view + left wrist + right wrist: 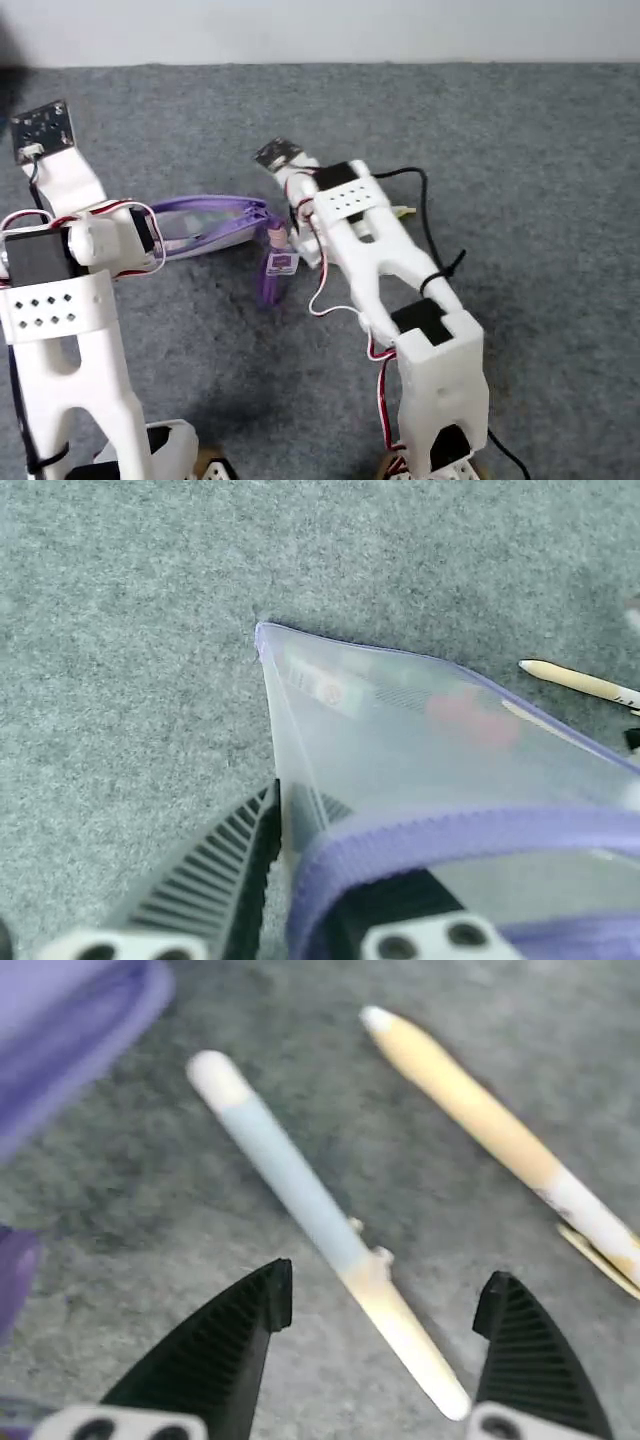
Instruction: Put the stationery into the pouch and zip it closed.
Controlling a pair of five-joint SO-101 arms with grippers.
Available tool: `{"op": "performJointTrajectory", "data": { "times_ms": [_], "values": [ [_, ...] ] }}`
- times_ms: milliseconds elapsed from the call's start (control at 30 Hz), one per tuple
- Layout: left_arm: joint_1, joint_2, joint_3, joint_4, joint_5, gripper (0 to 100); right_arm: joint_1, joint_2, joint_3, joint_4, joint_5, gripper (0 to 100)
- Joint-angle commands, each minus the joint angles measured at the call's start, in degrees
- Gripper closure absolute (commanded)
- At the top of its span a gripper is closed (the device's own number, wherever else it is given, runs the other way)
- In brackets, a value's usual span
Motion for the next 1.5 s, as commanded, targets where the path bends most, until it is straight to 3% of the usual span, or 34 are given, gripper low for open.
{"op": "performJointTrajectory", "data": {
  "times_ms": [0,233,433,533,833,1067,1200,1467],
  "values": [
    [-0.44,-0.35,-3.12,-0.26,0.53,99,-1.54,1.10,-3.08,-0.22,2.46,69.9],
    [-0.62,-0.35,-3.12,-0.26,0.53,99,-0.31,7.16,-3.08,-9.27,2.90,72.2],
    [-0.53,-0.35,-3.12,-0.18,0.53,99,1.19,7.87,-3.08,-8.92,2.90,99.7],
    [-0.53,-0.35,-3.12,-0.18,0.53,99,3.12,7.16,-3.08,-7.16,2.90,96.3],
    [-0.44,-0.35,-3.12,-0.09,0.53,99,7.69,0.40,-2.73,3.56,2.37,99.1],
    [-0.44,-0.35,-3.12,-0.26,0.53,99,7.87,-13.76,-2.73,17.27,-5.89,99.1],
    [-0.44,-0.35,-3.21,-0.26,0.53,99,7.52,-24.92,-2.73,20.18,-10.73,99.1],
    [-0.44,-0.26,-3.30,-0.26,0.62,99,-4.26,-46.90,-2.64,19.65,-19.69,99.1]
  ]
}}
